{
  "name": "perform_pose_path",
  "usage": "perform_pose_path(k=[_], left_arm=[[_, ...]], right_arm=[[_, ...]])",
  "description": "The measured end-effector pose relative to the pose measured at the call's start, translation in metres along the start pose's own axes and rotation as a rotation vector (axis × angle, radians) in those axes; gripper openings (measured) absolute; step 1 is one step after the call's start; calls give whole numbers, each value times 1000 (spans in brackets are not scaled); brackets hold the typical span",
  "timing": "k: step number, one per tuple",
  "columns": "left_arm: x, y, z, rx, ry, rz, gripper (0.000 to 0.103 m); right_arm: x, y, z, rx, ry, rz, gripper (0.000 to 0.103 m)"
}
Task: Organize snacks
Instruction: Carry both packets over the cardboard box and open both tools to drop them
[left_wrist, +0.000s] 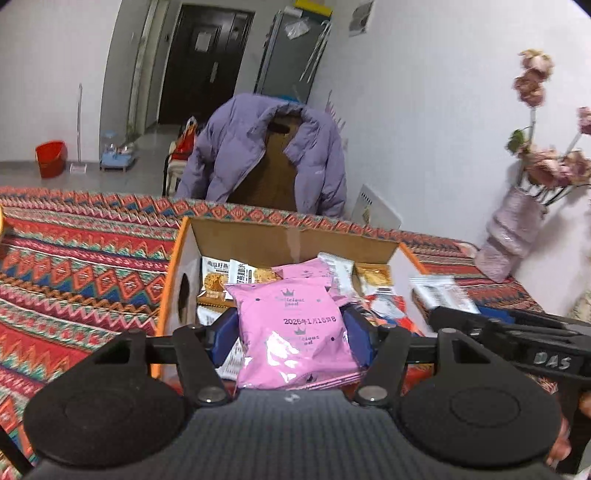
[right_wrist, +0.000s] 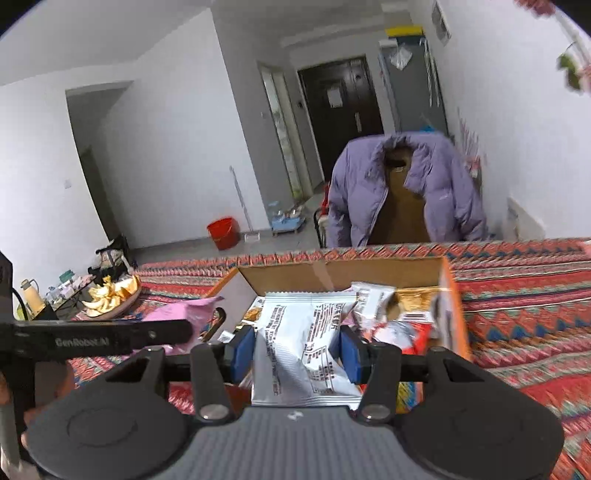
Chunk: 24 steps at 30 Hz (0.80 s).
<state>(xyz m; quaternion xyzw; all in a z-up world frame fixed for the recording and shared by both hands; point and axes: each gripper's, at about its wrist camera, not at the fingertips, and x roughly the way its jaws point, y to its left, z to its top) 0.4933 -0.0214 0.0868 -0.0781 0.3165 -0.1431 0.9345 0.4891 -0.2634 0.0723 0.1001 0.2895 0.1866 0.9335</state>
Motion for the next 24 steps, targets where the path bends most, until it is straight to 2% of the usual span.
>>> perform_pose_path(k=[5,9,11,14,17,20,24], left_arm=[[45,7,2,18,32,75,63],[70,9,-2,28,83,72,63],[79,6,-6,38,100,68,63],[89,4,-11,34,116,75,65],[84,3,-11,35,102,71,74],[60,5,-8,36,69,62,78],[17,6,-3,48,12,73,82]], right_arm=[[77,-11,-5,50,155,33,48],[103,-16,-15,30,217,-43,50],[99,-20,-19,23,211,-81,50],[91,-22,-19,21,200,-83,54],[76,-18,-17,11,173,-75,61],[51,-9,-12,-16,116,-90,73],[10,-1,-3,-34,55,-81,76]])
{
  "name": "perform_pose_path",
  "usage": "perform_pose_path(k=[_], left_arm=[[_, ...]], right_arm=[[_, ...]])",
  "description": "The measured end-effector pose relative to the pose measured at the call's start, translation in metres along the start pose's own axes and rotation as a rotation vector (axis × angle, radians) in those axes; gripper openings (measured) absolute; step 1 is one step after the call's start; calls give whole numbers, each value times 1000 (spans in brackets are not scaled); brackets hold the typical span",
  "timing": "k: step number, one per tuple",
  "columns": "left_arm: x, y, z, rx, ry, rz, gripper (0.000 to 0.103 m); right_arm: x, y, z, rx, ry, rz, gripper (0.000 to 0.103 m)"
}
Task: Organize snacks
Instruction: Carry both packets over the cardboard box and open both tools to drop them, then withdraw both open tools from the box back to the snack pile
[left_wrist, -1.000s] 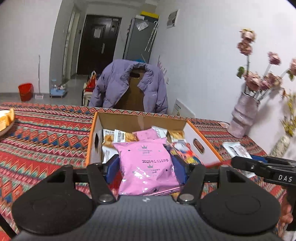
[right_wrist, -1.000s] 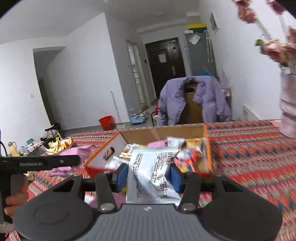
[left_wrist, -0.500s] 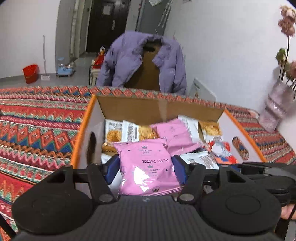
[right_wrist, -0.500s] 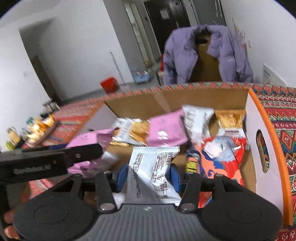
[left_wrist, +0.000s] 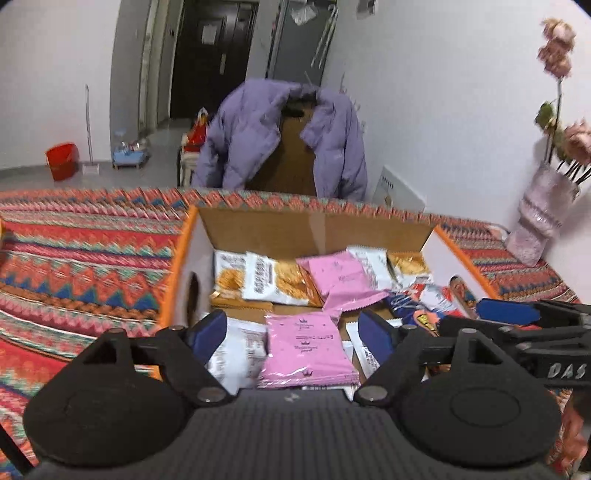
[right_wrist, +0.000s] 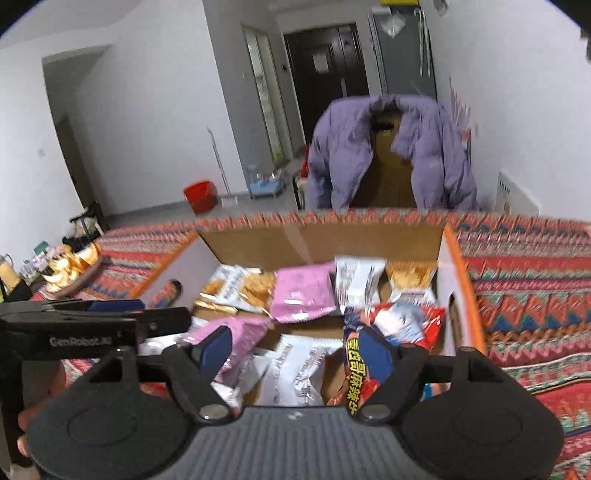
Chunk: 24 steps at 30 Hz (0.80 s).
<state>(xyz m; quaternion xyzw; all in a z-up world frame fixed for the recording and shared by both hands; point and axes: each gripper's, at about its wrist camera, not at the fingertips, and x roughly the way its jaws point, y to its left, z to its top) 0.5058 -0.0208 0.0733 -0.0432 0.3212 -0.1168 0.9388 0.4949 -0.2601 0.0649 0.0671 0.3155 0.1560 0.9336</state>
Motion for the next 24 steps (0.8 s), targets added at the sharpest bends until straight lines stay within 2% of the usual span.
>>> perform_pose_path(k=[4,6,12,18,24], left_arm=[[-52,1,-8,18,-53,11,85],[-77,0,-17,28,-74,10,88],[-145,-11,-60,79,-134,20,96],[-192,-18,-99,47,-155,30,96],[-233,-19,-135,40,-189,68,97]], right_arm=[[-49,4,-3,-24,-59,-26,84],[-73,6,-10,-29,-80,-35,84],[-129,14,-41,-60,-114,-48,90],[-170,28,-81,-69,-126,-47,96],[-206,46,-120,-88,-140,-59,96]])
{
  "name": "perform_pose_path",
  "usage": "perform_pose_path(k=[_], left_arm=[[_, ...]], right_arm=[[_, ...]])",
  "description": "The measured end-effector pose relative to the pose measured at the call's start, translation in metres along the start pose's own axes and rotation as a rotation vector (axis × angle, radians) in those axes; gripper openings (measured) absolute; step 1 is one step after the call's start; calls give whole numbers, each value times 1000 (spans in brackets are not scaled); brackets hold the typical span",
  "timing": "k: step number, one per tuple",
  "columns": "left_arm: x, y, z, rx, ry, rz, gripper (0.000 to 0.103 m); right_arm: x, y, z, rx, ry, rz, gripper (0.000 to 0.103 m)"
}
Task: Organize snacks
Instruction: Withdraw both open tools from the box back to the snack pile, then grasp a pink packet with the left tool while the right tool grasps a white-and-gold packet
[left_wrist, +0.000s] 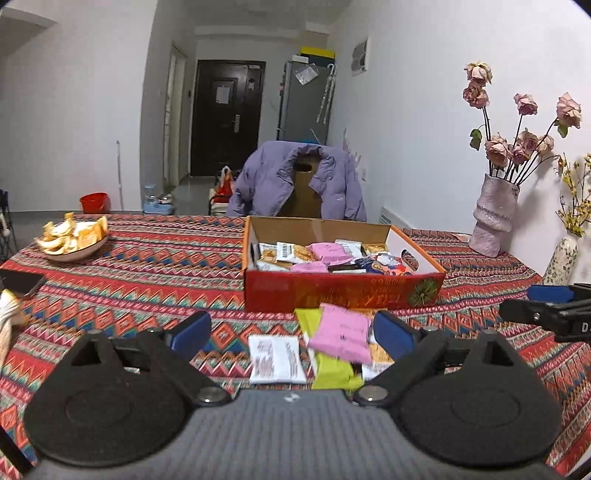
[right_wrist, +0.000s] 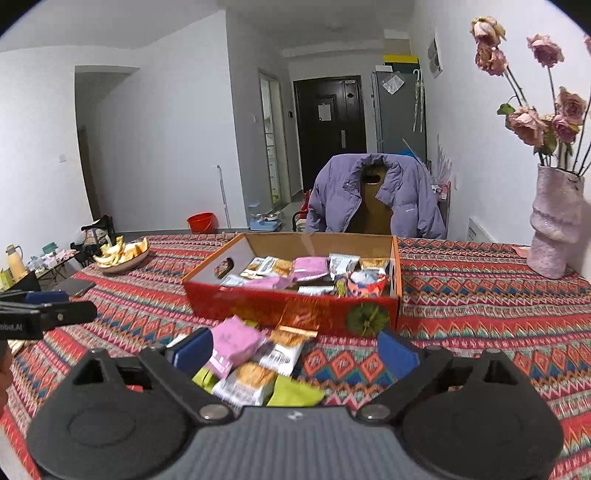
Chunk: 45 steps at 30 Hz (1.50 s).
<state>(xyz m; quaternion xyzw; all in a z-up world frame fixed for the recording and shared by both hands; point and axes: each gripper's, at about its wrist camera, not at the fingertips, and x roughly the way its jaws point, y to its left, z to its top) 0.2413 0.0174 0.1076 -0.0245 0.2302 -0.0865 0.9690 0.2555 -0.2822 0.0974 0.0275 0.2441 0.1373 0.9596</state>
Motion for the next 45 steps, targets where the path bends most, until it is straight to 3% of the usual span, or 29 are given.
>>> perform_pose_path(k=[12,21,33,45], left_arm=[[-44,6,-61,-20,31,26,98],[-44,0,-73,0,44,7,98],[-4,6,-66,-17,102,-10,98],[63,10,-44,-10,155,-20,98]], right_arm=[[-54,35,-72,-37,21,-34,99],[-53,43,-87,-36,44,-37,99],[-13,38,-77,-12,89,-34,99],[62,38,-60,28,150,-6,99]])
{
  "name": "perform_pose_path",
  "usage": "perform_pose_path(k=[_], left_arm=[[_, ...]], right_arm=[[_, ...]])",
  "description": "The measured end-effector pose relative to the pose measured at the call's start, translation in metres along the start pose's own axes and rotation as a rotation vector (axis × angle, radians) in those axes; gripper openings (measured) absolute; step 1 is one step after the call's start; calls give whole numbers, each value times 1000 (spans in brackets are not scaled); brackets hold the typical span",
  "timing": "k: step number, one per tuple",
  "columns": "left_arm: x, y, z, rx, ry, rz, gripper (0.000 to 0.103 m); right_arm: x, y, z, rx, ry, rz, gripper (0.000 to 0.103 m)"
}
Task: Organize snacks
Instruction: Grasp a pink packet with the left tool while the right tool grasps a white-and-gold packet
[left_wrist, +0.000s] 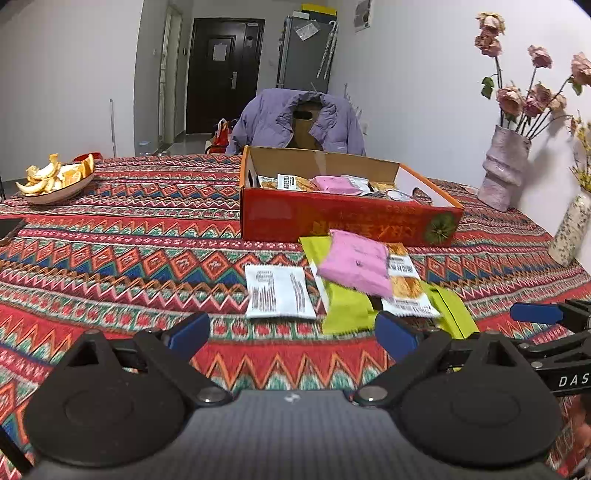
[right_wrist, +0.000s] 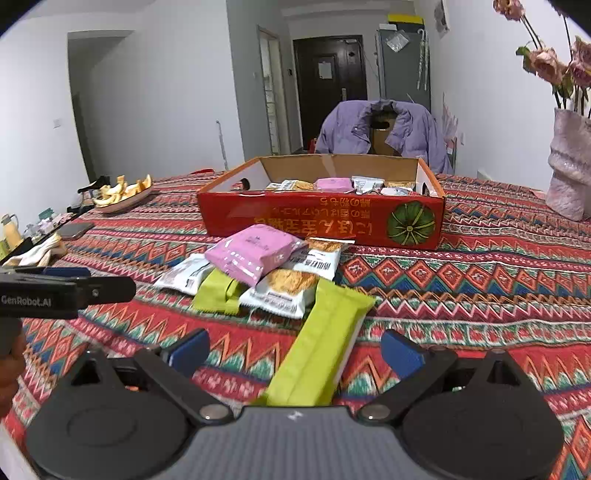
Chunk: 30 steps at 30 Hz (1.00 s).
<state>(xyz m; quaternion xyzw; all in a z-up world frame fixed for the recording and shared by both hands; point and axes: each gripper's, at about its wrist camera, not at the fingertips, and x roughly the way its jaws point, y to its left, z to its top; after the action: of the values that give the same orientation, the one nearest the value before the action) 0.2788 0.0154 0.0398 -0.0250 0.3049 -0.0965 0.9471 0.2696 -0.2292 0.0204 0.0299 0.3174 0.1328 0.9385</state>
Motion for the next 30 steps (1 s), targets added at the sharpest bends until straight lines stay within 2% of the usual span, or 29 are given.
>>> perform_pose_path(k=[5,9,11,13,15,16,20,24,27,28,30], left_arm=[[44,-20,24,45,-2,-71,95],[81,-48,38,135,-4,-124,90],[100,-60,42,175,7,-127,89],[111,-64,42,189,25,-103,82],[119,-61,41,179,42,-113,61],[121,-58,40,165,48,-123,62],[105,-36,43,68,40,-151,61],[79,-4,47,-38,25,-102,61],[64,20,46,-82,28,-34,61],[58,25,46,-86,25,-11,61],[53,33,45,-91,25,25,62]], right_arm=[[12,-8,21,17,-50,-36,98],[23,-24,30,48,-39,-73,98],[28,-31,30,62,-29,-89,95],[33,-38,30,73,-18,-85,95],[38,-43,32,75,-16,-90,95],[42,-45,33,75,-13,-90,95],[73,-50,46,98,12,-40,94],[122,-38,62,97,60,-2,93],[150,-25,69,69,87,-16,82],[155,-22,72,67,86,-19,74],[160,-18,74,53,87,-34,66]])
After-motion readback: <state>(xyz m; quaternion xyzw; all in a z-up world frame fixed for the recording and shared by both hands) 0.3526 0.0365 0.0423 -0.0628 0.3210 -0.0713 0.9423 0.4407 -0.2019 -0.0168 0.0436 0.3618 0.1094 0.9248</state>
